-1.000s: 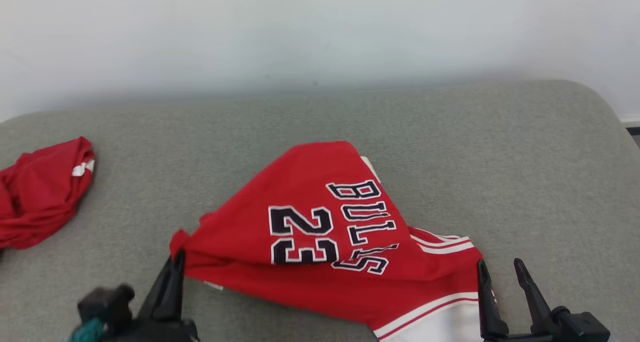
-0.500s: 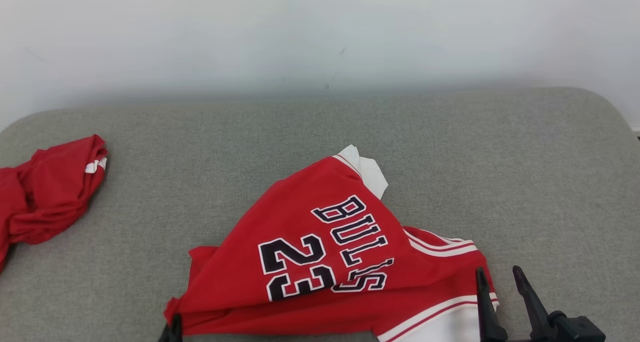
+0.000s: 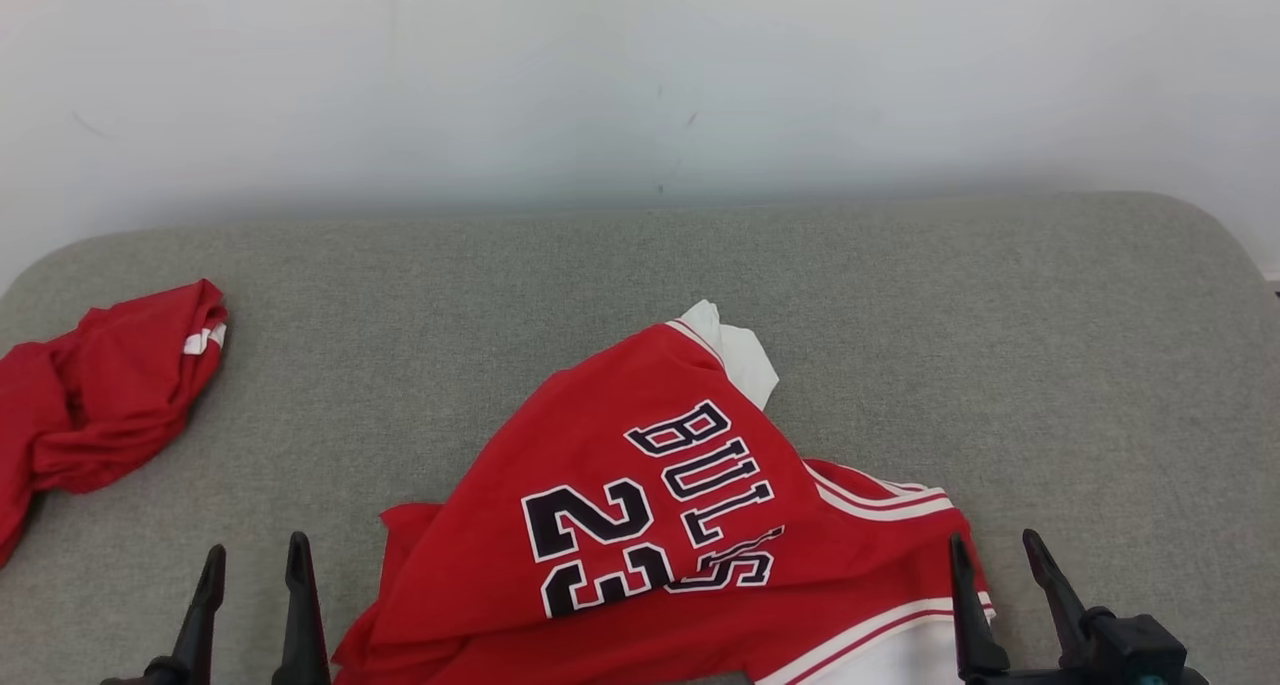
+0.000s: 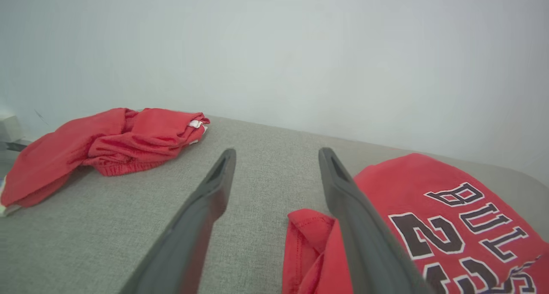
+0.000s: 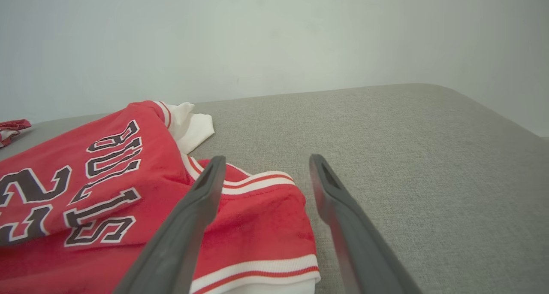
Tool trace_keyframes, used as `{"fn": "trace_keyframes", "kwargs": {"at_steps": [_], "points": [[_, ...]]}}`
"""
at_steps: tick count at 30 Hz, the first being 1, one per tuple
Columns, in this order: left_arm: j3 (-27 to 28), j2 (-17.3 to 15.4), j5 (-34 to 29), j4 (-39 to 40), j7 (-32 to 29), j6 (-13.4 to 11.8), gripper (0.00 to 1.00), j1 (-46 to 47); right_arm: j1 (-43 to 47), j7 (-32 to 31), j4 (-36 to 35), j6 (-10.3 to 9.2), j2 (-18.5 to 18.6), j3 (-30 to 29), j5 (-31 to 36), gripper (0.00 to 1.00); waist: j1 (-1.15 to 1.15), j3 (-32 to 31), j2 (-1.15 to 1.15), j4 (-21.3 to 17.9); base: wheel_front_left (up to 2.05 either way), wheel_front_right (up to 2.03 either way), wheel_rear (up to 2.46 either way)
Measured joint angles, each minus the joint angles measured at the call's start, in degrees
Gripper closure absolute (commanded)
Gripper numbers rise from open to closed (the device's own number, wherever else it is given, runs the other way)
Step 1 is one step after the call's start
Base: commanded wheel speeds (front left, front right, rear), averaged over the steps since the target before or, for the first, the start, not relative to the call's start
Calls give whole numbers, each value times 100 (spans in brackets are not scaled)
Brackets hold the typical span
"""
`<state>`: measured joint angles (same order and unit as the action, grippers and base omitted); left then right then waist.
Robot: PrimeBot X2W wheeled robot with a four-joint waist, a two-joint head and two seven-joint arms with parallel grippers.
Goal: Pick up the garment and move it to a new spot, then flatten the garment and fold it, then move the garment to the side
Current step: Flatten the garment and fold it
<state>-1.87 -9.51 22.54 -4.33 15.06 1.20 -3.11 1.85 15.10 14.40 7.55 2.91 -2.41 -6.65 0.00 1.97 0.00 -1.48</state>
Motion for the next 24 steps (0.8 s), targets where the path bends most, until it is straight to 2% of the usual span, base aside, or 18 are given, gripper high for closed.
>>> {"fn": "trace_keyframes", "kwargs": {"at_steps": [5, 10, 21, 22, 23, 24], "points": [[422, 264, -544, -80, 0, 246, 0, -31, -356, 2, 495, 0, -2, -162, 238, 0, 0, 44, 0, -17, 0, 0, 0], [730, 461, -775, -277, 0, 441, 0, -43, -810, 2, 1314, 0, 0, -449, 489, 0, 0, 89, 0, 22, 0, 0, 0], [847, 622, -1095, -535, 0, 589, 0, -40, -1635, -55, 3214, 0, 0, -803, 870, 0, 0, 70, 0, 237, 0, 0, 0], [847, 622, -1095, -535, 0, 589, 0, -40, -1635, -55, 3214, 0, 0, -803, 870, 64, 0, 70, 0, 237, 0, 0, 0], [857, 626, -1103, -554, 0, 592, 0, -41, -1679, -54, 3355, 0, -2, -782, 870, 100, 0, 56, 0, 246, 0, 0, 0], [870, 630, -1116, -568, 0, 592, 0, -41, -1721, -52, 3439, 0, -1, -777, 869, 100, 0, 39, 0, 251, 0, 0, 0]]}}
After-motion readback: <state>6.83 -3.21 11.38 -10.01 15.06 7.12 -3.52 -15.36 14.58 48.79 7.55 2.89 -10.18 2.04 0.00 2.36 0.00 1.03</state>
